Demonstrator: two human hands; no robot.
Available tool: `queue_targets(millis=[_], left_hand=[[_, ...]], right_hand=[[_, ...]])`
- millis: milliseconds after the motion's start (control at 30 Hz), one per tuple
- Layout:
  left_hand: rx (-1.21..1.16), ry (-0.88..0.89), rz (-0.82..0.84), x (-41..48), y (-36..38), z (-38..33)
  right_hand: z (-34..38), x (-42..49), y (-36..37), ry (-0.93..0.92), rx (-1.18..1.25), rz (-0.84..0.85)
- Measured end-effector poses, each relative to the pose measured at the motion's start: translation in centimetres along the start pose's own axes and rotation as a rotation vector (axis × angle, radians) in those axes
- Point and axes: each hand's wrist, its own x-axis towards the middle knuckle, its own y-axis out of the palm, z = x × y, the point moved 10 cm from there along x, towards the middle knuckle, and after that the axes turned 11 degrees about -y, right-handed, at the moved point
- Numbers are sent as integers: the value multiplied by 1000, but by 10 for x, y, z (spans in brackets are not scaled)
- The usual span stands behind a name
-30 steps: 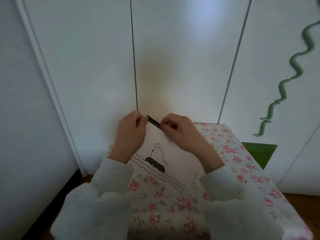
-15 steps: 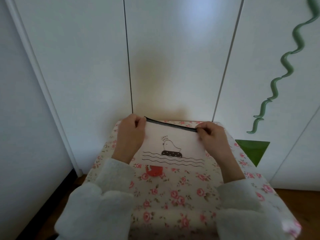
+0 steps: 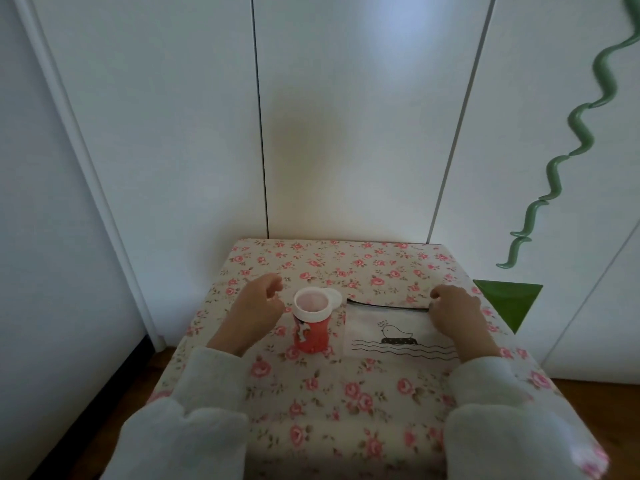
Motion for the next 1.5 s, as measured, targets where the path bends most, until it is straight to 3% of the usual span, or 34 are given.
queue_targets(millis=[67, 167, 233, 333, 467, 733, 800, 1000, 1200, 1500], left_hand=[[-6, 0, 214, -4, 20, 9], [-94, 65, 421, -16, 40, 5], [-166, 111, 415, -20, 42, -3], [-223, 162, 347, -23, 40, -10], [-222, 194, 270, -25, 35, -11], [-219, 221, 254, -25, 36, -11], [-217, 216, 247, -24, 35, -10], [-256, 218, 248, -23, 36, -8], [-262, 253, 255, -24, 36, -11], [-264, 258, 234, -18, 39, -6]], right_hand=[[26, 0, -4, -77, -66, -27], [95, 0, 7, -264, 81, -12], [133, -1, 30, -315, 144, 90], [166, -3, 60, -399, -6, 210], [169, 4, 75, -440, -91, 185], [176, -10, 19, -509, 626, -36], [183, -26, 0, -557, 711, -64], [206, -74, 3, -810, 469, 31], [198, -90, 5, -974, 361, -148], [197, -105, 22, -993, 196, -242]])
